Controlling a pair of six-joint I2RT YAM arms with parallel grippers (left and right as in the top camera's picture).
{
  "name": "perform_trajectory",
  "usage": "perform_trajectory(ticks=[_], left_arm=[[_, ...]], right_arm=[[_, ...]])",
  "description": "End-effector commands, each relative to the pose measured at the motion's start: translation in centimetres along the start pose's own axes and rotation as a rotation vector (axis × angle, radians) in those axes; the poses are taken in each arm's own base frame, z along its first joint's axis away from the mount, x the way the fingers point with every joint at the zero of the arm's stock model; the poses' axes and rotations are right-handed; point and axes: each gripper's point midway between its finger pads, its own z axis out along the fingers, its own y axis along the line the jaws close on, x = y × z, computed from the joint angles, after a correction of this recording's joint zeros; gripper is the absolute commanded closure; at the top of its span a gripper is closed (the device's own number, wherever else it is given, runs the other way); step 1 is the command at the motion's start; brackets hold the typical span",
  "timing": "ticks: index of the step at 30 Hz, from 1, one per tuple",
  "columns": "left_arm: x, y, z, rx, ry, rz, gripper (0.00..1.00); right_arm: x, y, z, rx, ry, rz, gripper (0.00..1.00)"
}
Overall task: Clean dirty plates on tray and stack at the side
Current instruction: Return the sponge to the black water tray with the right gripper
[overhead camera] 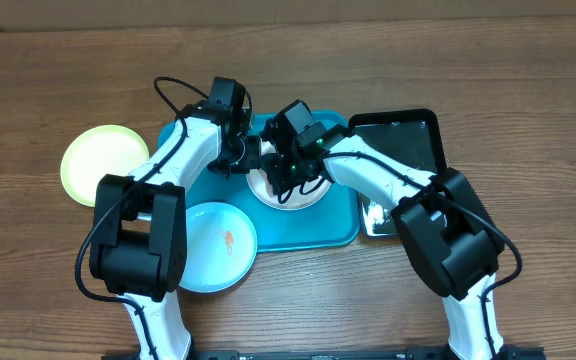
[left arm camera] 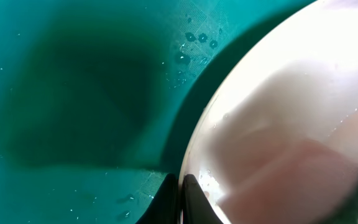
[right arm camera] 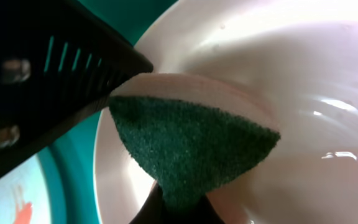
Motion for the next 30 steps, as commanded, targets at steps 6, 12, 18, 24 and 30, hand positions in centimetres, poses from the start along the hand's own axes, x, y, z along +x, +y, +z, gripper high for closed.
perform_trajectory(ticks=[6, 12, 18, 24, 30], left_arm=[[0.4, -0.3, 0.9, 0.004, 0.023, 0.003, 0.96], [0.4, -0.3, 0.9, 0.004, 0.022, 0.003, 0.96], [0.4, -0.3, 0.9, 0.004, 0.022, 0.003, 0.96], [0.4, -0.3, 0.9, 0.004, 0.022, 0.003, 0.96], [0.4, -0.3, 0.9, 0.004, 0.022, 0.003, 0.96]], right_arm=[[-5.5, -1.6, -12.4, -0.002, -0.232, 0.042, 0.96], [-3.3, -7.0, -18.4, 0.112, -0.222, 0.196, 0.96], [2.4, -14.1, -20.5, 0.293, -0.085, 0.398, 0.96], [6.9, -18.5, -19.9, 0.469, 0.009, 0.466, 0.96], [9.3, -19.5, -17.9, 0.495, 0.047, 0.475, 0.96]])
